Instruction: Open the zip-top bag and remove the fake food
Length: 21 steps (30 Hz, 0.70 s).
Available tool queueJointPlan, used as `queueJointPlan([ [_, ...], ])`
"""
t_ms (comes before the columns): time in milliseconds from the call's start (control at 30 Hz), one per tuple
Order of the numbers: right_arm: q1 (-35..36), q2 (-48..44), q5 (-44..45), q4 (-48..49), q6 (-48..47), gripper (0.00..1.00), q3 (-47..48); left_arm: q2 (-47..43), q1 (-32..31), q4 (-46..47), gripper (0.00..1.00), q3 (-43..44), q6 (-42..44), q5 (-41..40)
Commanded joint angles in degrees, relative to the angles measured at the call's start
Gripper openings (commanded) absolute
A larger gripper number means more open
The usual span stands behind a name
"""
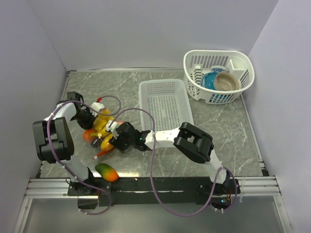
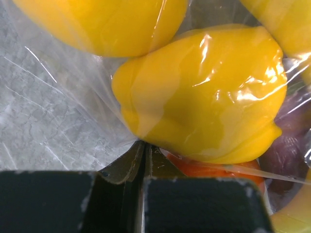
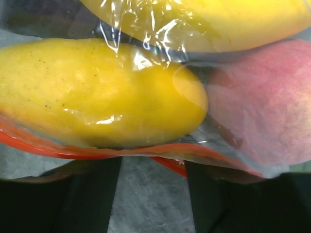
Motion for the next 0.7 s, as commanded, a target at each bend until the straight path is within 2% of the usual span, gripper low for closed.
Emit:
queueJointPlan([
  [0, 0.1, -0.8, -0.8, -2.2, 1.3, 0.48, -2.7, 0.8, -0.7, -4.0, 0.07, -0.5, -1.3, 2.7],
  [100, 0.1, -4.5, 0.0, -1.8, 2.8, 0.35, -5.0, 1.0, -0.7, -2.0, 0.06, -0.5, -3.0, 1.4],
  [167, 0.1, -7.7, -0.6, -2.5, 3.0, 0.44, -6.9, 1.5, -0.7, -0.8, 0.06, -0.5, -4.9, 0.5],
  [200, 0.2, -9.2, -0.7, -2.6, 3.3, 0.60, -8.0, 1.7, -0.7, -0.1, 0.05, -0.2, -5.2, -0.2],
  [300, 0.6, -15.8, -1.2, -0.5, 4.4, 0.70, -13.8, 2.7, -0.7, 1.1, 0.04, -0.1, -6.7, -1.2],
  [467, 1.4, -22.9, -6.6, -0.6, 4.0, 0.76, -17.6, 3.8, -0.6, 1.7, 0.03, 0.4, -7.9, -1.3],
  [667, 5.6, -20.3, -11.9, -6.0, -1.7, 0.86, -12.5, 3.9, -0.6, 2.8, 0.02, 1.3, -10.0, -1.1],
])
